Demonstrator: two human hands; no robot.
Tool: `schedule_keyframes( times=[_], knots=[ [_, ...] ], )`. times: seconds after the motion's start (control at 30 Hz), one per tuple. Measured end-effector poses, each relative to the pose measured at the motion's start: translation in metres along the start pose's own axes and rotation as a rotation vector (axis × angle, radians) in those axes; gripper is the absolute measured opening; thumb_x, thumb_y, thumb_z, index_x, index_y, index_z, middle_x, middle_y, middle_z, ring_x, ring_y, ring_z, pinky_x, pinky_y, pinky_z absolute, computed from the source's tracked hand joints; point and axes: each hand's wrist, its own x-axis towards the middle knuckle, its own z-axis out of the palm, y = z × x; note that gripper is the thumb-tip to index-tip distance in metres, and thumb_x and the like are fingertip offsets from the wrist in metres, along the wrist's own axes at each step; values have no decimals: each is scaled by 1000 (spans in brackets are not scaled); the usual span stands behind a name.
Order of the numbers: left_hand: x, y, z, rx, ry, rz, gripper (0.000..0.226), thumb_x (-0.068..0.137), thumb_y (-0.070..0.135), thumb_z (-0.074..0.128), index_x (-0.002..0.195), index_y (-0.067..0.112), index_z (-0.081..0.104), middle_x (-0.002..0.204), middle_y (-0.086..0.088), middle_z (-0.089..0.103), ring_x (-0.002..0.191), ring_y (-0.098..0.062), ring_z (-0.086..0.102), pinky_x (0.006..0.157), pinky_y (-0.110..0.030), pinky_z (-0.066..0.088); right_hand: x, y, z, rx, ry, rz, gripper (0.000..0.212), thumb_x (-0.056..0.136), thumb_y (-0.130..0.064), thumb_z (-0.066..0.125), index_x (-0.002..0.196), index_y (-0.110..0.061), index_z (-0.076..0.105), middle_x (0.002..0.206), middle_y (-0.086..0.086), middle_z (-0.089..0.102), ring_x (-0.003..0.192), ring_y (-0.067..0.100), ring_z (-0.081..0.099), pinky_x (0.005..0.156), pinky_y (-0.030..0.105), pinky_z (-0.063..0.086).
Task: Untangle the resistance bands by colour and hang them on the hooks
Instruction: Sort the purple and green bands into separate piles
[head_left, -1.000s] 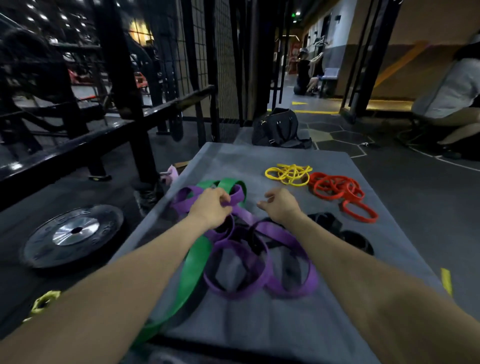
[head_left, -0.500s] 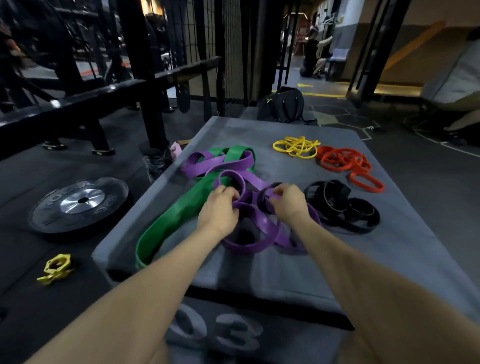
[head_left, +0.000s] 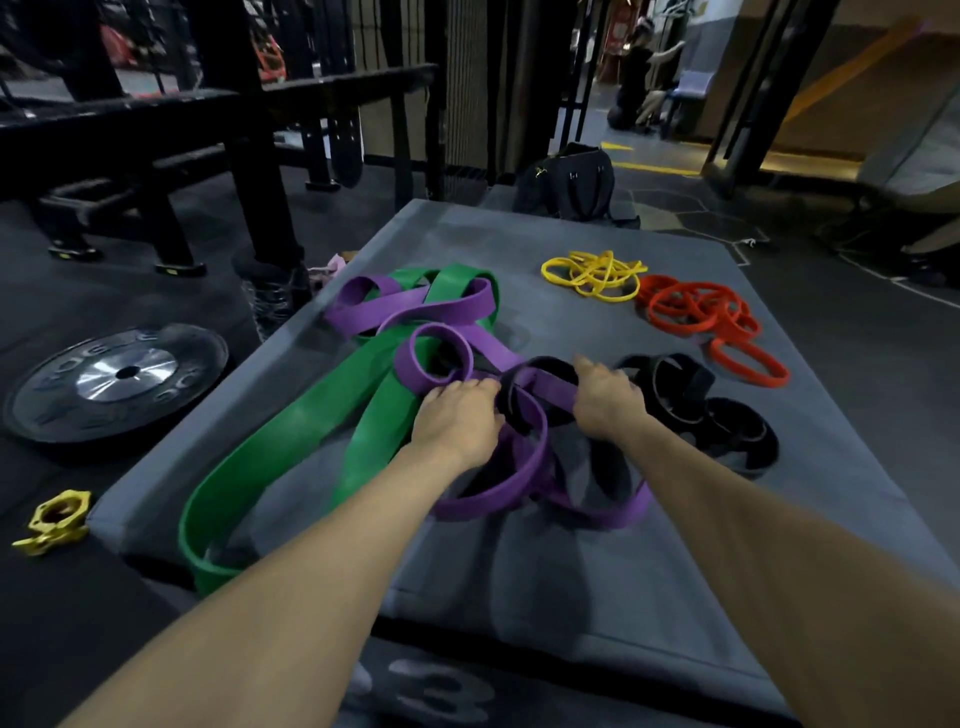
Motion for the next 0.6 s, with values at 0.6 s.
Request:
schedule_keyframes(
  times=[0.6],
  knots=[
    [-41,13,-28,-40,126,-163,17,86,38,60,92,26,69,102,-1,70,97,-29,63,75,-30,43,-87,42,-17,362,348,-63,27,86,-18,56,111,-22,67,103,9,72,99,33,64,79,40,52]
  ],
)
